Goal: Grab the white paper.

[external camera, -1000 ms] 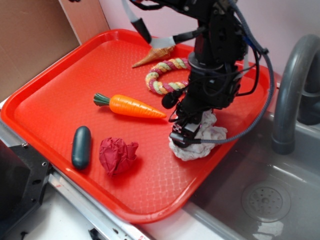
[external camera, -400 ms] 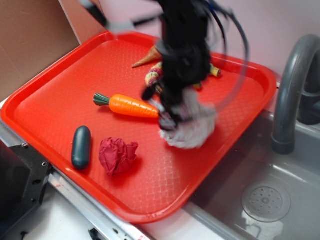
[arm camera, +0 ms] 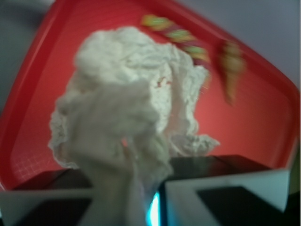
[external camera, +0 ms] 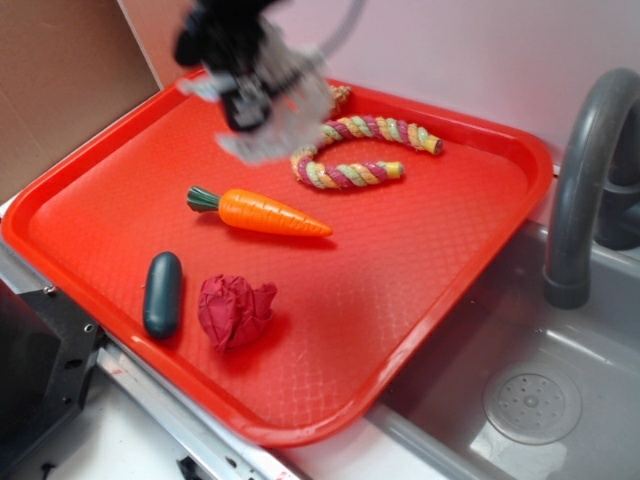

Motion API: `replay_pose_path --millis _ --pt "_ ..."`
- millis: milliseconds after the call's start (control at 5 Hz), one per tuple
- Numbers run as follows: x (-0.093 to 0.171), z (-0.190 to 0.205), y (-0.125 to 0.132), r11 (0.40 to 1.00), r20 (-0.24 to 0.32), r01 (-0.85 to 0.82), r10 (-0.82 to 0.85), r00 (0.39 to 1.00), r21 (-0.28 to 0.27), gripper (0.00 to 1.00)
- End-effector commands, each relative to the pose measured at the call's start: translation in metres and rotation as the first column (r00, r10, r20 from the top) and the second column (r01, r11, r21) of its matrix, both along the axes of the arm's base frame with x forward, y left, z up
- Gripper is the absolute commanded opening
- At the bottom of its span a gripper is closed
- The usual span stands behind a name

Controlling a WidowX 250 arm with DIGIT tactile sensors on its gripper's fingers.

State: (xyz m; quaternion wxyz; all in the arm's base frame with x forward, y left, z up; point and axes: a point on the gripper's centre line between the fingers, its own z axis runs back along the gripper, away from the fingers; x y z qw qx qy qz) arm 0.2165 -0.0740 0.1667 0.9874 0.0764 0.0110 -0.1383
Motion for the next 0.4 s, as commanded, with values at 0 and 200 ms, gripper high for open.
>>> replay_pose_path --millis 0,200 --pt "-0.0351 0.0599 0.0038 0.974 0.140 -0.225 0.224 0.964 -0.013 0.00" --pt "-0.0393 0.0655 0.0033 0.952 0.182 -0.304 0.306 0.934 -0.043 0.00"
